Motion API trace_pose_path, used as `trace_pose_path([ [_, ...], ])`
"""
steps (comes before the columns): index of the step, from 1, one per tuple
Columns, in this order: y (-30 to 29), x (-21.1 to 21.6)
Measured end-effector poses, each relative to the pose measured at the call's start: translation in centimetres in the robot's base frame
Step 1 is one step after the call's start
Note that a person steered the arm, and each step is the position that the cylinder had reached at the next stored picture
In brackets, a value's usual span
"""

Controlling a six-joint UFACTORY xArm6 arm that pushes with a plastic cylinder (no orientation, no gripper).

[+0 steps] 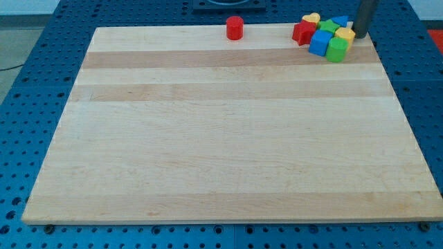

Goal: Move the yellow hexagon to the bottom right of the blue cube

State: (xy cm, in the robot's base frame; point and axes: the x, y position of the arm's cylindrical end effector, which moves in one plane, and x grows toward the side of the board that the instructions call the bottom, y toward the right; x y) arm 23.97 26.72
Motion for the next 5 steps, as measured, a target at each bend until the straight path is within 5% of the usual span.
trace_pose_path([
  [5,-5.0,4.9],
])
